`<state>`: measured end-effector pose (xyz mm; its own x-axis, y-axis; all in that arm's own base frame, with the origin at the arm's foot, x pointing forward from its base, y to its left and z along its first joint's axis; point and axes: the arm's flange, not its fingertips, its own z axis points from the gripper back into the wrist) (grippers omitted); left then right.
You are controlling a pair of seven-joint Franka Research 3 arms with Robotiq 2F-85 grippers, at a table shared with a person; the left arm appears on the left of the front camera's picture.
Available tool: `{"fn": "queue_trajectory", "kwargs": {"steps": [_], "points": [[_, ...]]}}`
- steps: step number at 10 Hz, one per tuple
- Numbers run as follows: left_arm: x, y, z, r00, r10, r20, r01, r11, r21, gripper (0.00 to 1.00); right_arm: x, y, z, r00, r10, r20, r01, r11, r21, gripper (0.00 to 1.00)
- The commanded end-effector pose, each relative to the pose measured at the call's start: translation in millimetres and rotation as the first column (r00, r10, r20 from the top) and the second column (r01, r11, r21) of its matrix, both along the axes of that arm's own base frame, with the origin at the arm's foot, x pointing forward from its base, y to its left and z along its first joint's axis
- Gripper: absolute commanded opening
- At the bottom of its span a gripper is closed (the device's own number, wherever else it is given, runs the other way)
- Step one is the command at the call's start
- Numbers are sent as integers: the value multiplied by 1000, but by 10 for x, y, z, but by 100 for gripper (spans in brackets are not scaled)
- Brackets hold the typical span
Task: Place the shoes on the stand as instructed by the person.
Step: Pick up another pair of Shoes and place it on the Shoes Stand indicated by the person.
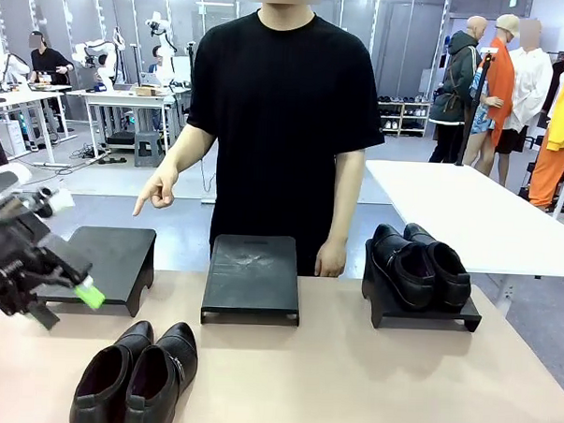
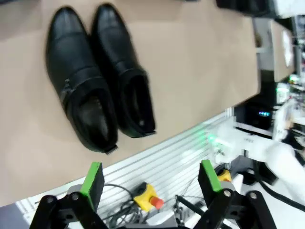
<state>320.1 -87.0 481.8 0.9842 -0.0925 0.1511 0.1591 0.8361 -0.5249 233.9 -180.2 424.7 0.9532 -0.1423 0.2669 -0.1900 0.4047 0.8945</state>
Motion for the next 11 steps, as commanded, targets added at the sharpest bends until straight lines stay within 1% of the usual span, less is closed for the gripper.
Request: {"fn": "queue_trajectory", "kwargs": {"steps": [1,2,3,4,5,8,10,11], "points": [[15,-192,-237,998,54,17,-56,990,132,100,15,1,27,1000,-15,-3,15,1000,8,100],[-4,-314,-365,998,53,30,-57,981,184,100,15,1,27,1000,-15,-3,15,1000,8,100],[-28,-413,-510,998,53,27,-58,977,206,100,15,1,27,1000,-15,-3,15,1000,8,100],[-30,-466,-602,997,59,46,-69,967,246,100,15,1,27,1000,-15,-3,15,1000,8,100],[-20,-545,-761,998,57,37,-65,961,268,100,15,1,27,1000,-15,-3,15,1000,8,100],[-19,-655,-1007,996,84,1,-81,950,301,100,15,1,27,1000,-15,-3,15,1000,8,100],[17,-714,-1163,998,68,-6,-62,937,343,100,15,1,27,1000,-15,-3,15,1000,8,100],[20,-740,-1206,998,66,-12,-58,938,342,100,15,1,27,1000,-15,-3,15,1000,8,100]]}}
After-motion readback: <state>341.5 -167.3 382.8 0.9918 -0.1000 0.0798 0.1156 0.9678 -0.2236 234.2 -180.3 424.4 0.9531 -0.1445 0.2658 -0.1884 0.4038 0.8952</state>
